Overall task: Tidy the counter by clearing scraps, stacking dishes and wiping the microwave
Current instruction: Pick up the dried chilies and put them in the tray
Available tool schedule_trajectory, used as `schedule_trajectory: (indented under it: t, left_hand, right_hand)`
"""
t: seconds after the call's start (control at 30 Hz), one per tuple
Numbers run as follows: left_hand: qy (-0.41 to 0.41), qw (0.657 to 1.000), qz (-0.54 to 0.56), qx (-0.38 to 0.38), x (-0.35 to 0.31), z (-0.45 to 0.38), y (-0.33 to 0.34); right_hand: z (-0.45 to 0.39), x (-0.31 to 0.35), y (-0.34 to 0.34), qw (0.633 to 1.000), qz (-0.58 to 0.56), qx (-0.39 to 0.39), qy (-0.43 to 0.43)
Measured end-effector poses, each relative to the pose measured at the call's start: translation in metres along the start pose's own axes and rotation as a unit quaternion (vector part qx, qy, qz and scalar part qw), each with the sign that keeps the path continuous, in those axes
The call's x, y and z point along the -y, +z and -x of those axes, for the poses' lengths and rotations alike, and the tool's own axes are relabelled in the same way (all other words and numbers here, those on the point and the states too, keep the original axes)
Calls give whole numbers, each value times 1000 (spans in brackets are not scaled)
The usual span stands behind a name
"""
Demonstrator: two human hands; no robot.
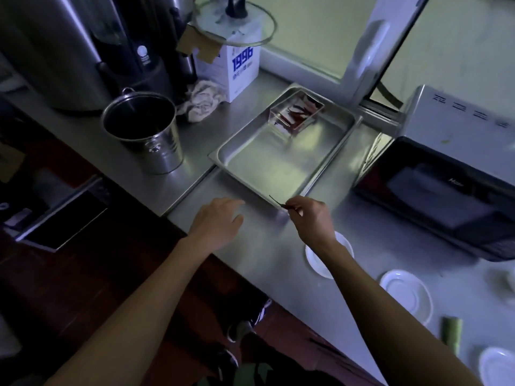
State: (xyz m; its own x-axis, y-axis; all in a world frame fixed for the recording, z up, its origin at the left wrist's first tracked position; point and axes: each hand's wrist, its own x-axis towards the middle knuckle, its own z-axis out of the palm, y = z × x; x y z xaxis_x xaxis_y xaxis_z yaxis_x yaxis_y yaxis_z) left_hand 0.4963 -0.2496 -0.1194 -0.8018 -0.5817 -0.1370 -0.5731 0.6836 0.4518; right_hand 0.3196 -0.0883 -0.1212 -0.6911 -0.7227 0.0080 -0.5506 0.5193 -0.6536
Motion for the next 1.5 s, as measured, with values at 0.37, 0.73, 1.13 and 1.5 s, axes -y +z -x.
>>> schedule_trajectory:
  t: [0.37,0.73,1.13,1.5]
  left_hand:
    - [88,995,-45,26,-27,-138,-24]
    - [131,986,-68,82,-34,-241,-21]
    - [204,974,-45,86,-45,-392,-37]
    - [226,969,-8,95,-29,-496,-29]
  right_hand:
    - [-107,-26,-14,996,-32,-59,56]
    - [-183,-49,-20,993,-16,-77,89]
    - [-305,-49,-3,983,-20,-119,135]
    - [-422,-69,21,980,-39,-108,161]
